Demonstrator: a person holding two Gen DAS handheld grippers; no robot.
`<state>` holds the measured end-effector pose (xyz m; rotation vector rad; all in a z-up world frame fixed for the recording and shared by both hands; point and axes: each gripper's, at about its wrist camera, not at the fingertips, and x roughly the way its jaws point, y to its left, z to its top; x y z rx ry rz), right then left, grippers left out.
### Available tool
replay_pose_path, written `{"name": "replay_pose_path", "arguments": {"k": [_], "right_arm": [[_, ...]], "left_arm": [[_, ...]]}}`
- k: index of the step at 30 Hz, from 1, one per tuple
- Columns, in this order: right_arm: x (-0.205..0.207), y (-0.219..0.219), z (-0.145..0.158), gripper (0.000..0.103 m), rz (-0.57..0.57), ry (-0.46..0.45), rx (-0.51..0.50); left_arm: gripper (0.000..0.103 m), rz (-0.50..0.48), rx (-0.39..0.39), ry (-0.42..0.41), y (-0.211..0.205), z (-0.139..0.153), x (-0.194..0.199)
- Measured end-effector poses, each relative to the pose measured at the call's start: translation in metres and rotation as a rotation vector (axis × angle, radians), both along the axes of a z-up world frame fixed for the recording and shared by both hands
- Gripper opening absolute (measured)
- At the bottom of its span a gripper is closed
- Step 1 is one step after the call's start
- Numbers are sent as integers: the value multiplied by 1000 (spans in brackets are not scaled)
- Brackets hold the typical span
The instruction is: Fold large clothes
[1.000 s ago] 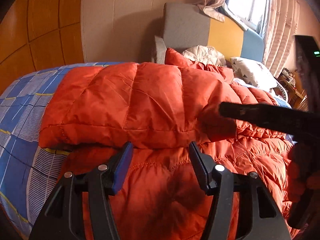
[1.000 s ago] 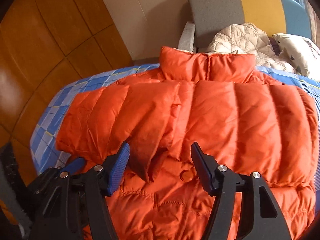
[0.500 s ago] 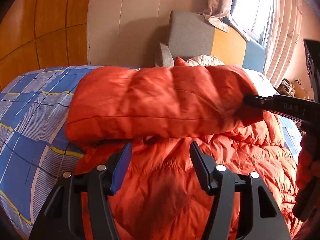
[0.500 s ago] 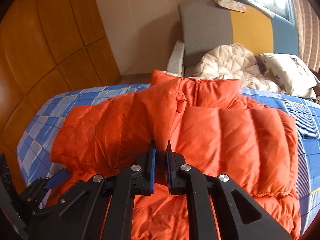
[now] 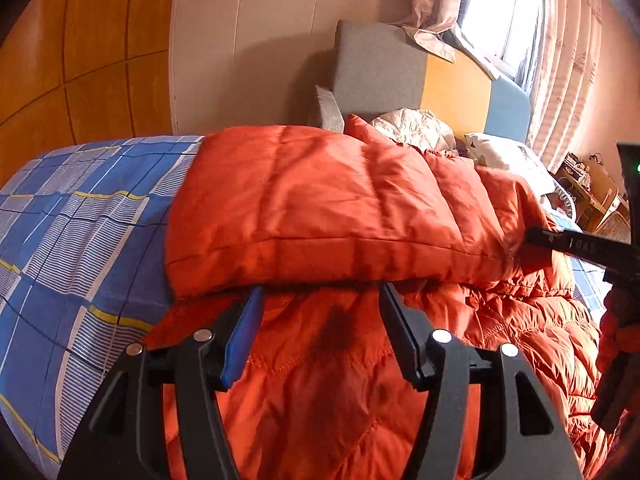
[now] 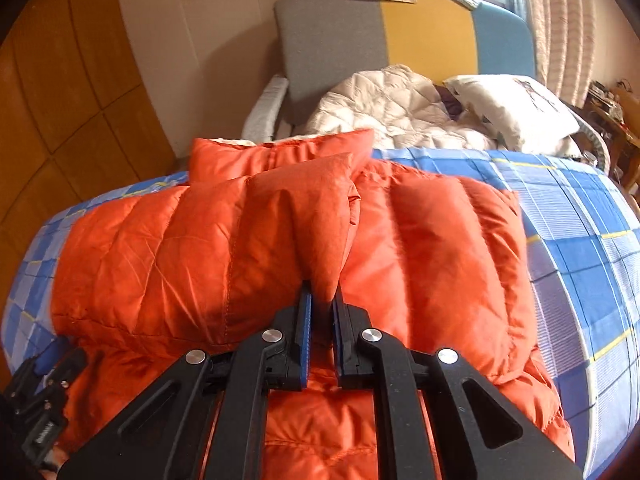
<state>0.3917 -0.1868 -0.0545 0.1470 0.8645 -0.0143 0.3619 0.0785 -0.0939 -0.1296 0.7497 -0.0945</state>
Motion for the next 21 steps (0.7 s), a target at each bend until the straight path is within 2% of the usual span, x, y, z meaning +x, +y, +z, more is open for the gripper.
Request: {"name": "replay_pose_path", "arguments": {"k": [6, 10, 12, 14, 15, 16, 21], "right_arm": [[-3, -11, -21, 9, -54, 61, -65], [-7, -16, -22, 9, -62, 60, -51], [-11, -18, -19, 17, -67, 52, -34], [-15, -19, -14, 38, -70, 28, -46], [-18, -19, -11, 41, -69, 14, -49], [-22, -18, -7, 44, -72, -4, -60], [-30, -9, 7, 44, -43, -59, -62]], "left_arm": [[60, 12, 0, -15, 3, 3, -4], [60, 30, 7, -33, 6, 8, -8], [61, 38, 2, -39, 9, 11, -7], [62, 53, -1, -46, 12, 14, -5], [62, 59, -7, -47, 13, 16, -3], [62, 62, -9, -51, 14, 19, -2], [64, 64, -10, -75, 14, 30, 9]]}}
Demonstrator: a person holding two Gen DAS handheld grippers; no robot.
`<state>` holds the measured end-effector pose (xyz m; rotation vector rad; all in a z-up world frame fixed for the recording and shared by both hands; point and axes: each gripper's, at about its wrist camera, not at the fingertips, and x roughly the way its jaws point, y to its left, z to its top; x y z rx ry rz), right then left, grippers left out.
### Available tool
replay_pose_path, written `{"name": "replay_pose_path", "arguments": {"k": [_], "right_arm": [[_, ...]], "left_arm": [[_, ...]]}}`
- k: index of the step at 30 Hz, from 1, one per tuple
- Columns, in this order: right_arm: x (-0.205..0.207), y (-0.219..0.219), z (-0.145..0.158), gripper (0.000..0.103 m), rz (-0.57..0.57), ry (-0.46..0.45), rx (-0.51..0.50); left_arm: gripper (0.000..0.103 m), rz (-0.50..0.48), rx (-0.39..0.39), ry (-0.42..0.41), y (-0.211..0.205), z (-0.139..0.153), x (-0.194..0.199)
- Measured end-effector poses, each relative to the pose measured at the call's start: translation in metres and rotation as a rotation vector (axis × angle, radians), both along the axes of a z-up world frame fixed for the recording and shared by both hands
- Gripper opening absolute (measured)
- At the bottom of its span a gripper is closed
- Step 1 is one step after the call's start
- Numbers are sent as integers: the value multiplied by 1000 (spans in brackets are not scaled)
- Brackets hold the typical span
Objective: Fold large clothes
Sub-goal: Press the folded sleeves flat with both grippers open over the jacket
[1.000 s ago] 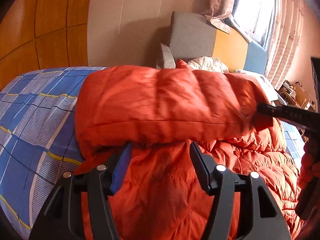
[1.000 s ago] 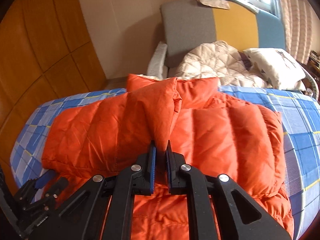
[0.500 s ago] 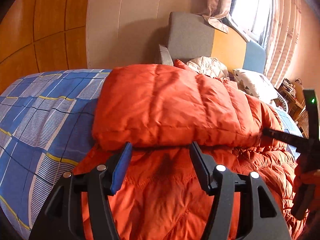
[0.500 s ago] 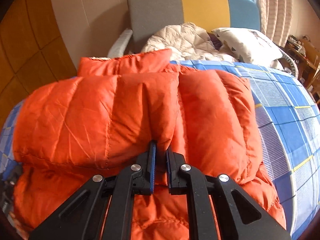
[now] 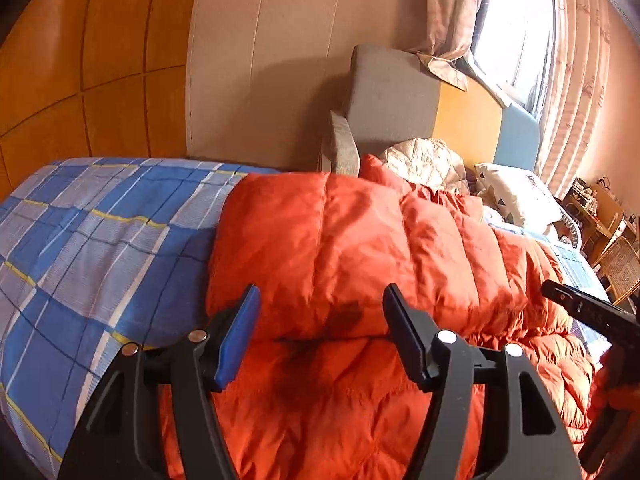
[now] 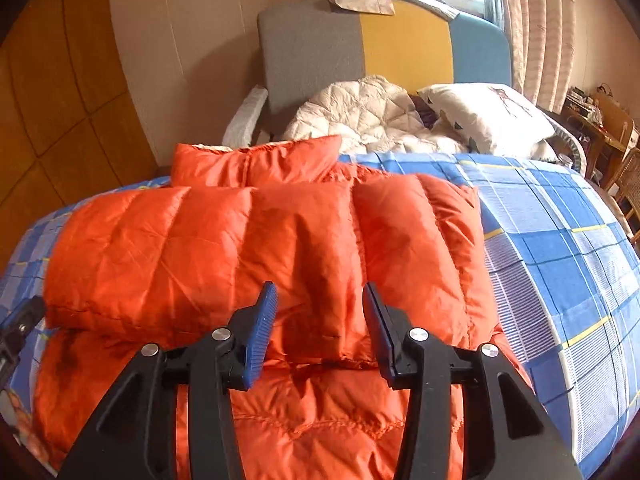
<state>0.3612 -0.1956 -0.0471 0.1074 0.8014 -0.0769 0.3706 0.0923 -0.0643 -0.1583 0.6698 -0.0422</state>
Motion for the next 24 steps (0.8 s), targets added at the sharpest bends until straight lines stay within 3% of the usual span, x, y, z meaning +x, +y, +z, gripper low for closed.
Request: {"name": "replay_pose_path", "arguments": {"k": [10, 24], "right_arm": [[17, 22, 3, 44, 65, 13, -8], [26, 27, 7, 44, 56, -2, -25]], "left_arm": [[64, -21, 21, 24, -2, -2, 29], [64, -27, 44, -1, -3, 8, 47]]}}
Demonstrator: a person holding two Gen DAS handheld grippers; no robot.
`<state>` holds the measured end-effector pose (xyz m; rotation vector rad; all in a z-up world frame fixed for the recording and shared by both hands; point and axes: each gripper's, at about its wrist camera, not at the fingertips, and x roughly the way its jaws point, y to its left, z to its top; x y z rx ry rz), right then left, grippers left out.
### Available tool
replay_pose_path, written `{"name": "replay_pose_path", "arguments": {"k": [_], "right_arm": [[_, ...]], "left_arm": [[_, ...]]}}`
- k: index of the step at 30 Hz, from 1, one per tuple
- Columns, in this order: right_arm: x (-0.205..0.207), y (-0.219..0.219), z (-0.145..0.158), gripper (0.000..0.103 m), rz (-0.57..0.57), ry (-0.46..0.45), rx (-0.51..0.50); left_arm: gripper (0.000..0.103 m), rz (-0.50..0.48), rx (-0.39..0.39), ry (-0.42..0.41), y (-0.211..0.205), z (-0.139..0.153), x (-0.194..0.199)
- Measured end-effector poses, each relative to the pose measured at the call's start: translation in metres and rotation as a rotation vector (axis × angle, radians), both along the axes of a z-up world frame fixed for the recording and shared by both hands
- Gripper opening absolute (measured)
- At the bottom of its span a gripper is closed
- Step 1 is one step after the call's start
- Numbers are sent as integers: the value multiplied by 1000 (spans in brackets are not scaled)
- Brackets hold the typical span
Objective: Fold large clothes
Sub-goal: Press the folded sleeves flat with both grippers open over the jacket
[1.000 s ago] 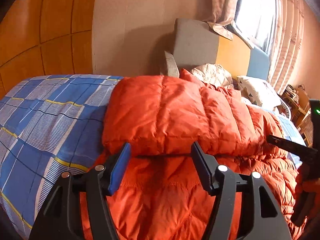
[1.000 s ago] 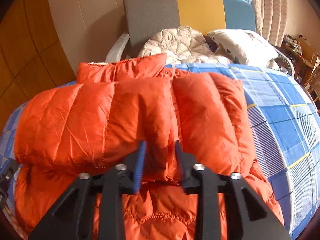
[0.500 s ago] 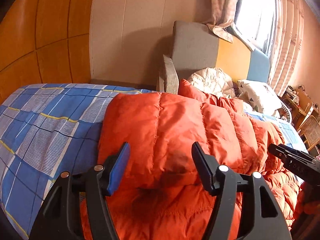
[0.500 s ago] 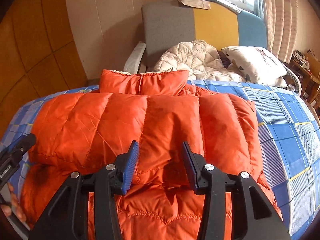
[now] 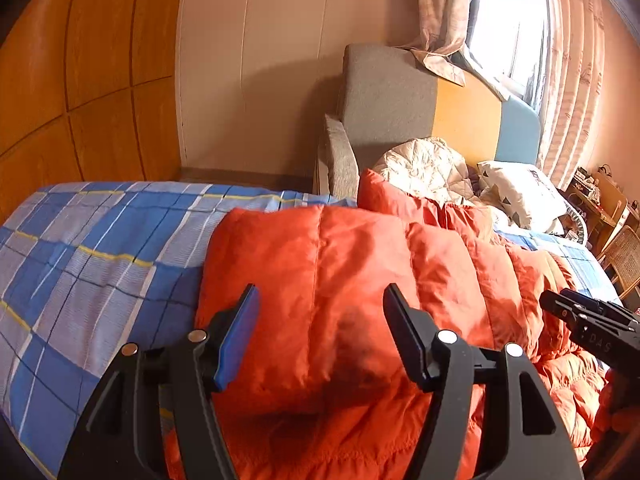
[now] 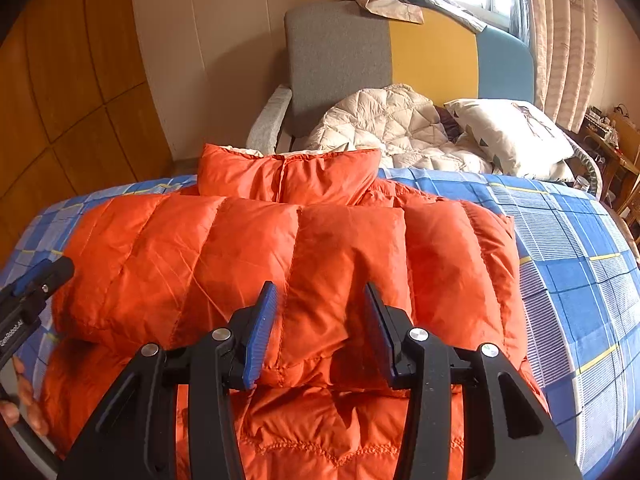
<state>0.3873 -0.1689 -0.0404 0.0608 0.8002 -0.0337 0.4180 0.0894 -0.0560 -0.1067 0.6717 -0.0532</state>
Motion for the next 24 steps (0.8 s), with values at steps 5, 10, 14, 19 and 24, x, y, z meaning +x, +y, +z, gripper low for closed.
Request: {"name": "replay_pose_path", "arguments": {"k": [5, 10, 14, 19, 24], "right_arm": [[20, 3, -5, 44, -6, 17, -22], [41, -1, -24, 44, -15, 68, -40], [52, 1, -40, 46, 0, 85, -75], [66, 5, -60, 47, 22, 107, -116], [76, 7, -78, 47, 41, 103, -145]], "left_arm": [[64, -13, -17, 18, -1, 3, 25], [63, -10, 15, 85, -2, -25, 45], [64, -9, 11, 117, -1, -46, 53], [65, -7, 10, 142, -2, -66, 61], [65, 9, -16, 166, 0, -83, 69]]}}
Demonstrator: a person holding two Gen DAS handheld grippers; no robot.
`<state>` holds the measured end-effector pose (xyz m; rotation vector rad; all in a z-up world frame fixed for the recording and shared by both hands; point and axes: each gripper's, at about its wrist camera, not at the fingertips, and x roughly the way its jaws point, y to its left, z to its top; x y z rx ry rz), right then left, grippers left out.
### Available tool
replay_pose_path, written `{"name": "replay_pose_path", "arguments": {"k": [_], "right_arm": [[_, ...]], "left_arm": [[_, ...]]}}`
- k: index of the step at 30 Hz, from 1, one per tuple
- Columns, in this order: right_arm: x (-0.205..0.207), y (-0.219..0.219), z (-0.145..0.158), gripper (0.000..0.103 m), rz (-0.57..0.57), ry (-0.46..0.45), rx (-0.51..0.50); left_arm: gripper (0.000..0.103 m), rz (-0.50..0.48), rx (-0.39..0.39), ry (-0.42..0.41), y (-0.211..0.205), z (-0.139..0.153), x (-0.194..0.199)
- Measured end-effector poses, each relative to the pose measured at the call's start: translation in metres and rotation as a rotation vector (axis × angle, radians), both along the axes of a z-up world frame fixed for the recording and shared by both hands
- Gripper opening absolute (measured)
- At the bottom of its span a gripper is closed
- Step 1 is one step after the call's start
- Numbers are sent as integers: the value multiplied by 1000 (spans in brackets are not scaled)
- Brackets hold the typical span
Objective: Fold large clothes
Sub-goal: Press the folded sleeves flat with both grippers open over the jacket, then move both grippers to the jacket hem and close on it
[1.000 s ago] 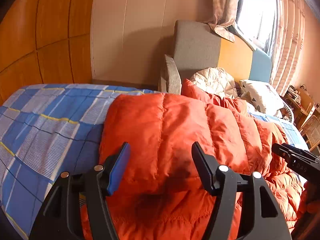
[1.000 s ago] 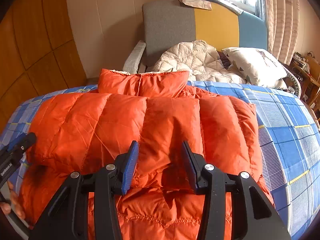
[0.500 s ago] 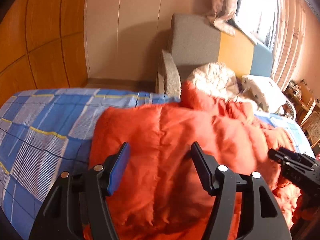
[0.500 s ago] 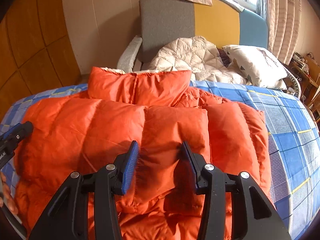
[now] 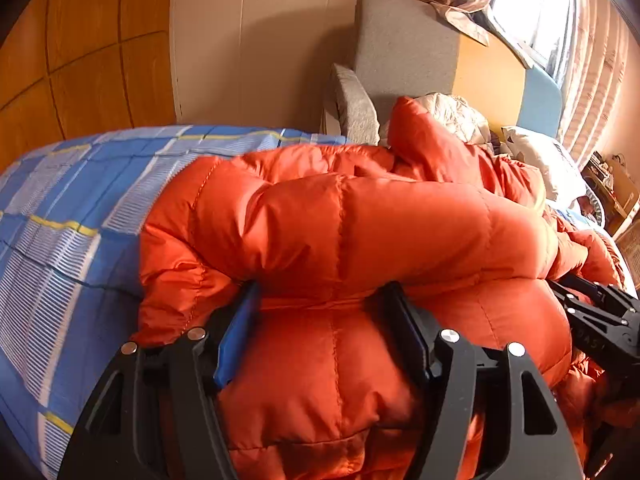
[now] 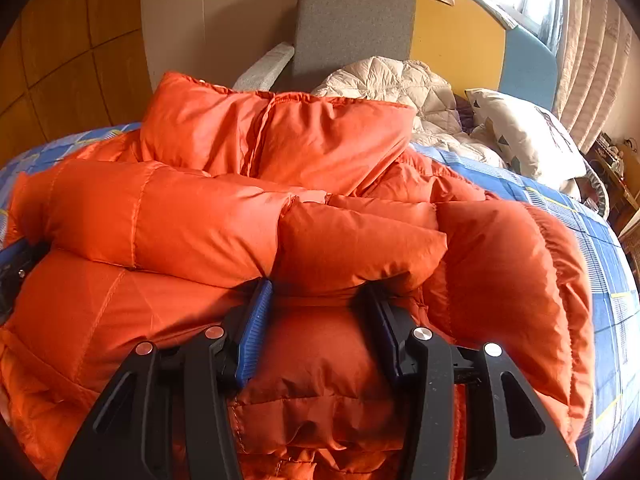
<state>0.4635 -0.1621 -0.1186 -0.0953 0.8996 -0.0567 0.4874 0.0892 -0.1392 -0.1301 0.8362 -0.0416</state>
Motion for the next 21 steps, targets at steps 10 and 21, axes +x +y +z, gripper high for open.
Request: {"name": "replay_pose_path", "arguments": {"k": [10, 21], "right_arm": [[8, -2, 12, 55, 0, 64, 23], [-62, -28, 47, 75, -10, 0, 87]], "left_arm": [[74, 33, 62, 8, -3, 20, -14], [76, 33, 52, -53, 9, 45, -91]]}}
